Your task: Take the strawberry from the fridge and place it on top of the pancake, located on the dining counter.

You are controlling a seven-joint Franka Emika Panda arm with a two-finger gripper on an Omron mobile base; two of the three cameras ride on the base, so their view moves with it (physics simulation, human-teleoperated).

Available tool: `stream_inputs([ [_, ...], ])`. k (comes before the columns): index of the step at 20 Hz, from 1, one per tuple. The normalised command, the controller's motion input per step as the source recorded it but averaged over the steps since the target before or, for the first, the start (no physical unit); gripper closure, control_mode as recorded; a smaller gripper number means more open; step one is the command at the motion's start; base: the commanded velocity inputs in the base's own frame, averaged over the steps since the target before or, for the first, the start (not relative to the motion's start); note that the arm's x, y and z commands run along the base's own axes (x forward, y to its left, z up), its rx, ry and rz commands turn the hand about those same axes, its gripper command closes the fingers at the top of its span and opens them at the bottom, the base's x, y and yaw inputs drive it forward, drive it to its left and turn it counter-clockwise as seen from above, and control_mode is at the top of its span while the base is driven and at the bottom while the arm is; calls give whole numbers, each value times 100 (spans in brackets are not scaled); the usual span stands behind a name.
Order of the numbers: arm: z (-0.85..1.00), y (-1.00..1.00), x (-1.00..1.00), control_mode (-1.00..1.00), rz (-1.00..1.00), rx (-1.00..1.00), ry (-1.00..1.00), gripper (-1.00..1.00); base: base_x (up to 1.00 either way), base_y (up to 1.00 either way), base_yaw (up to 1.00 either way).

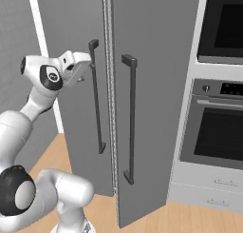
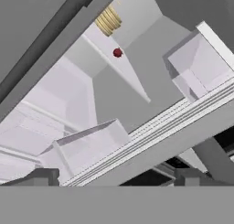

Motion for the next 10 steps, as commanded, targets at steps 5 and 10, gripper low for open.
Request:
stream_inputs([
  [5, -8, -15, 53, -100, -11, -1, 4, -100, 0, 0, 0],
  [10, -8, -34, 38, -100, -9, 0, 0, -100, 0, 0, 0],
])
